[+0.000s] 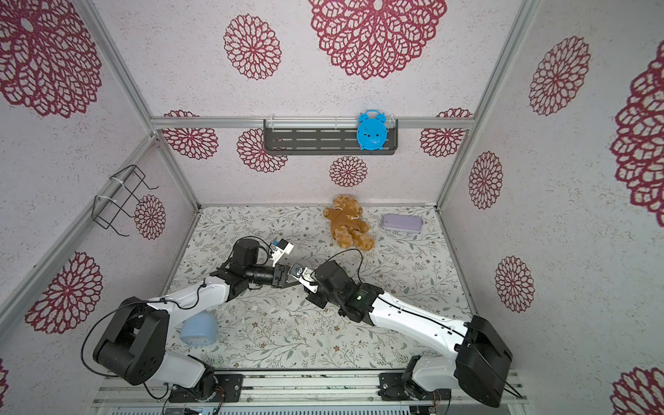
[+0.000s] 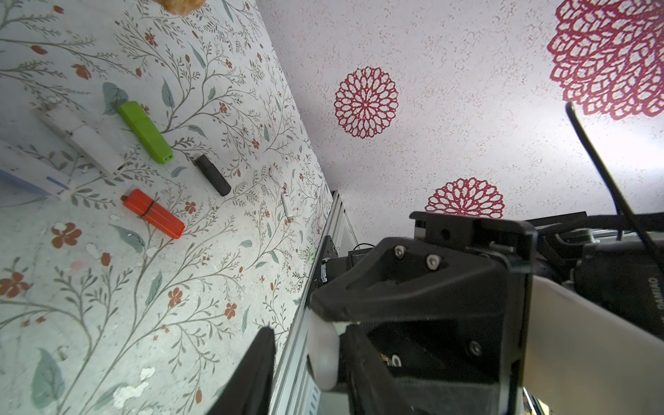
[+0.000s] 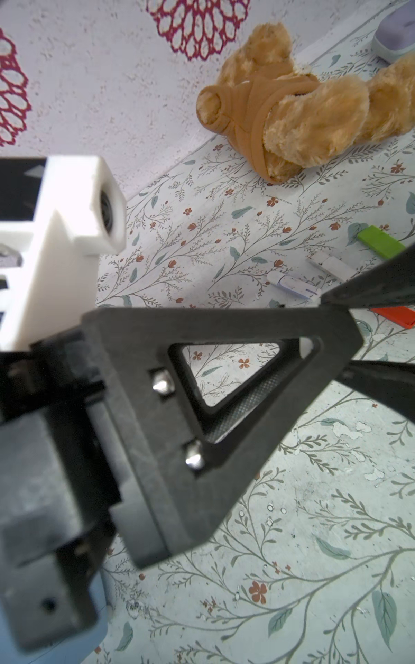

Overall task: Close the usb drive cover
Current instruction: Pick up the cover from the center of the board.

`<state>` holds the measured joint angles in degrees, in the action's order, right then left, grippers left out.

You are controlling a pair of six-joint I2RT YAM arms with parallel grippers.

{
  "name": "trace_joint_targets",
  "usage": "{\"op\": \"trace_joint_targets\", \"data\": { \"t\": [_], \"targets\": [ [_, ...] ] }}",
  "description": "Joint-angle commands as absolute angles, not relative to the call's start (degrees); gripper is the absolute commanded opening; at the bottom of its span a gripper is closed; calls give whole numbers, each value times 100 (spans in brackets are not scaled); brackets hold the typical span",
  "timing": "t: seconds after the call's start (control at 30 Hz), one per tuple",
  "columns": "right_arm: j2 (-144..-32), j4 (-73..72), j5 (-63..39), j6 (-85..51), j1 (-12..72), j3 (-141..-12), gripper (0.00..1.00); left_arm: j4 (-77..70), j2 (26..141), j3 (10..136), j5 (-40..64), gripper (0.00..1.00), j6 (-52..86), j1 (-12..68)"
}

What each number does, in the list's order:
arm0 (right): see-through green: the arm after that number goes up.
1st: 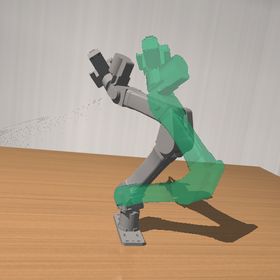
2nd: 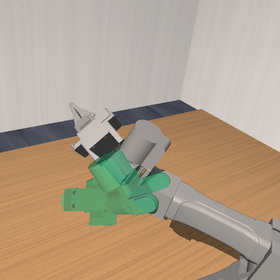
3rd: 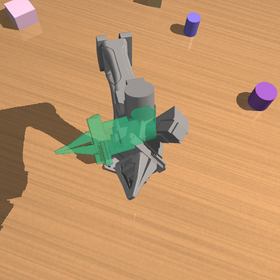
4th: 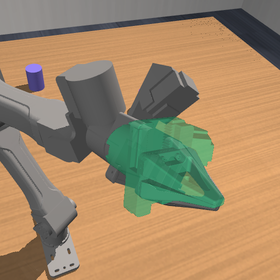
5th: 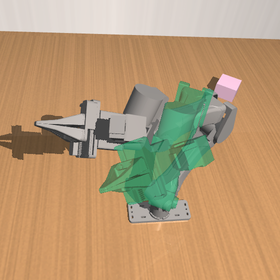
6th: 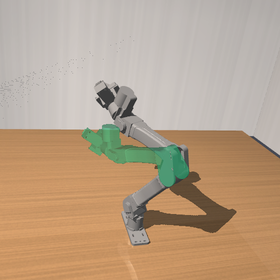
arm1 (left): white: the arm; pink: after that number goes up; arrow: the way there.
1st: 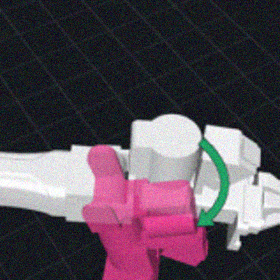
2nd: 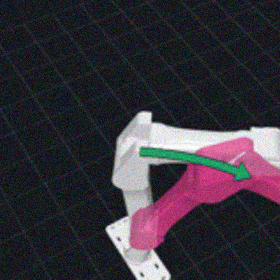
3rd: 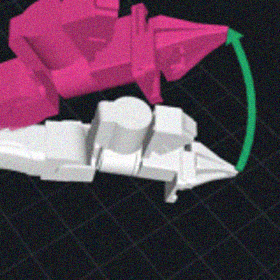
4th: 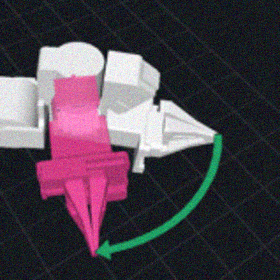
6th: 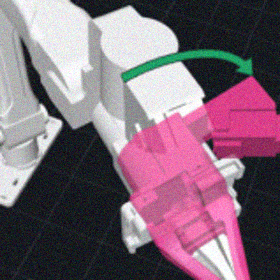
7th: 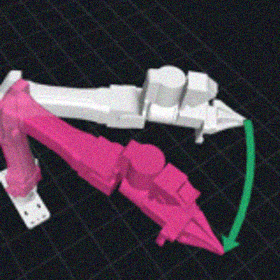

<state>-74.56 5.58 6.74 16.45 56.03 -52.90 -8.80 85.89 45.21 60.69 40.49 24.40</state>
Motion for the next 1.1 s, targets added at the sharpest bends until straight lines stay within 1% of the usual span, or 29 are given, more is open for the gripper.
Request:
{"op": "trace_joint_targets", "data": {
  "t": [0.0, 0.27, 0.37, 0.4, 0.5, 0.6, 0.67, 0.7, 0.73, 0.83, 0.9, 1.0, 1.07],
  "targets": [
    [-7444, 343, 568, 1530, 5593, -5344, 26, -1011, 8662, 4658, 6144, 30, 4000, 2523],
    [-7453, 394, 592, 1478, 5599, -5344, 26, -1012, 8658, 4676, 6113, 12, 3999, 2531],
    [-7352, 531, 706, 1373, 5602, -5335, 28, -1007, 8623, 4676, 6011, 10, 3999, 2531],
    [-7282, 604, 805, 1263, 5592, -5318, 30, -1004, 8608, 4685, 5983, 10, 4002, 2531],
    [-6955, 737, 1277, 896, 5578, -5119, 40, -946, 8526, 4702, 5827, 9, 3973, 2514],
    [-6443, 884, 1821, 286, 5390, -4821, 44, -928, 8457, 4715, 5664, 9, 3985, 2488],
    [-6122, 1199, 2167, -363, 5055, -4711, 44, -870, 8416, 4736, 5491, 8, 3982, 2466],
    [-5962, 1434, 2225, -764, 4768, -4668, 50, -829, 8391, 4751, 5386, 8, 3981, 2457],
    [-5860, 1657, 2205, -1105, 4482, -4627, 54, -817, 8376, 4755, 5294, 8, 3979, 2438],
    [-5642, 2416, 1797, -2020, 3463, -4521, 56, -716, 8274, 4789, 4930, 8, 3945, 2426],
    [-5627, 2899, 1397, -2547, 2753, -4401, 59, -674, 8165, 4790, 4657, 8, 3925, 2426],
    [-5632, 3356, 866, -3140, 1978, -4102, 61, -559, 7990, 4781, 4292, 7, 3863, 2426],
    [-5545, 3656, 928, -3508, 1733, -3941, 61, -510, 7888, 4766, 4119, 7, 3824, 2426]
  ]
}}
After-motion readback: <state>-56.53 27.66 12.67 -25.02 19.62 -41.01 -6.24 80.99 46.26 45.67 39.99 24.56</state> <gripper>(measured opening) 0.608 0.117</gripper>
